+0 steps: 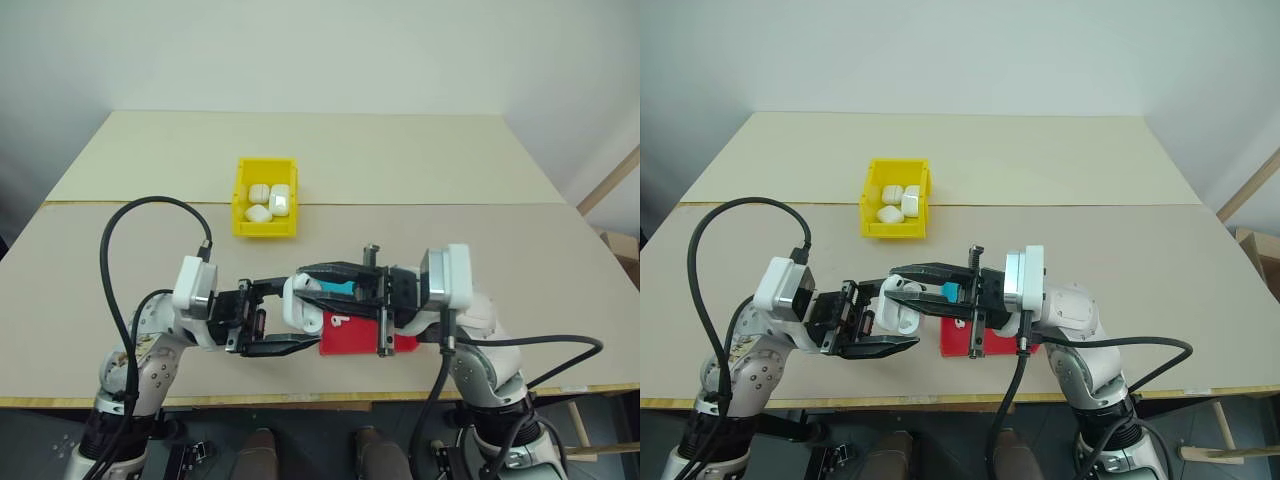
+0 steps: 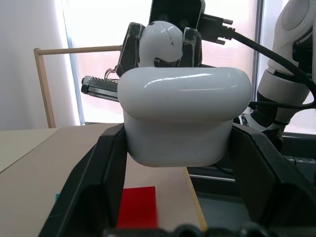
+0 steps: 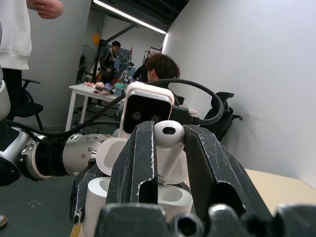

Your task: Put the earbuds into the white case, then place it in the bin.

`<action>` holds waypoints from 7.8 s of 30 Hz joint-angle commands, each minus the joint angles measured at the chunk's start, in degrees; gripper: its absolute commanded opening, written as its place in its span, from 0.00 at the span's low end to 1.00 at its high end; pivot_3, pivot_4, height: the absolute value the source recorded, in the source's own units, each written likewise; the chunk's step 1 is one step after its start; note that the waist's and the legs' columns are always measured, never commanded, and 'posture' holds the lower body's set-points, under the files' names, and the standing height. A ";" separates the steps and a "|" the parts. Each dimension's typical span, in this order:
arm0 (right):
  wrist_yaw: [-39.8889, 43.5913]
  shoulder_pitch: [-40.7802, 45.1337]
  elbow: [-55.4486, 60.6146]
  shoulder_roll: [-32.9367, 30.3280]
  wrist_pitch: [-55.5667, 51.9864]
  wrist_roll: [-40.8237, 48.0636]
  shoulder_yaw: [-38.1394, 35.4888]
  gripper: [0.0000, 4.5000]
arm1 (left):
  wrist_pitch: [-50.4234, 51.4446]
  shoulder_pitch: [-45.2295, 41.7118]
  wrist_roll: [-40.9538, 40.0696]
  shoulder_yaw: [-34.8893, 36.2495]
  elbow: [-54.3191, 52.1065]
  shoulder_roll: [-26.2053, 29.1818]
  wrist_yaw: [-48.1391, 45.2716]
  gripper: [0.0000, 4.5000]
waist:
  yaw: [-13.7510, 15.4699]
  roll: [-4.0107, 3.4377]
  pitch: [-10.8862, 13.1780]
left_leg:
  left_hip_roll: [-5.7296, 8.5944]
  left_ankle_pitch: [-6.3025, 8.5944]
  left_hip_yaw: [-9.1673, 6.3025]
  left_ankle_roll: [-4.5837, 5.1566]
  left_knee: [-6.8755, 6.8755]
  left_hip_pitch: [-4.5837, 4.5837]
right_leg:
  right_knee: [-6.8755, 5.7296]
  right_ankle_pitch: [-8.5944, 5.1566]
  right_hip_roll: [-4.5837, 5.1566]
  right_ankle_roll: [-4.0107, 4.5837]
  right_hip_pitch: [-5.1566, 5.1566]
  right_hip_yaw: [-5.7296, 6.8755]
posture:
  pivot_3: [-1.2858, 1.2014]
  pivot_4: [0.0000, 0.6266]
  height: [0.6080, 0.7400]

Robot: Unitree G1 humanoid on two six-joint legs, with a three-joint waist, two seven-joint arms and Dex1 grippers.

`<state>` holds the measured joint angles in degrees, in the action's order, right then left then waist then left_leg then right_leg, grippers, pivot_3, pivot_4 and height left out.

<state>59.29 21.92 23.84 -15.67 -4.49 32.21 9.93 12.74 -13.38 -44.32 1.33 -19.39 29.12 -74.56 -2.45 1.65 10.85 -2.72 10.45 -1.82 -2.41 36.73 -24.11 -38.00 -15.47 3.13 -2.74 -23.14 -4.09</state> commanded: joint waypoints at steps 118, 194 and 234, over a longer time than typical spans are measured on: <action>25.64 51.16 -68.97 -12.19 24.89 -61.10 28.87 0.25 | -11.33 14.31 6.28 7.45 -2.07 7.26 -0.62 0.63 | -0.17 -0.17 0.11 | -0.02 0.03 0.14 0.05 -0.10 -0.02 | -0.06 0.06 0.04 0.26 -0.21 -0.03 | 0.52 0.24 1.00; -15.86 16.11 15.58 -13.14 -68.62 34.95 -32.47 0.25 | -1.75 -5.86 2.63 -1.93 -2.09 0.36 4.39 0.63 | 0.00 -0.18 0.11 | 0.01 0.05 -0.02 0.08 -0.05 -0.06 | 0.00 0.03 0.00 0.16 -0.03 0.03 | 0.52 0.24 1.00; -23.23 15.58 12.38 -23.64 -54.58 45.37 -16.81 0.25 | -1.54 -6.42 1.80 -2.58 -0.25 -4.86 4.30 0.63 | 0.11 -0.18 0.11 | 0.01 0.06 -0.03 0.10 -0.05 -0.10 | 0.06 -0.10 -0.01 -0.06 -0.04 0.03 | 0.52 0.24 1.00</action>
<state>35.97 37.50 35.43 -38.81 -60.70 76.82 -6.50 12.51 -18.92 -42.49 -1.34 -19.14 24.44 -70.12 -2.33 1.47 10.97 -2.71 10.51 -1.85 -2.31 36.68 -24.21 -37.93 -15.56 3.12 -2.81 -23.19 -4.06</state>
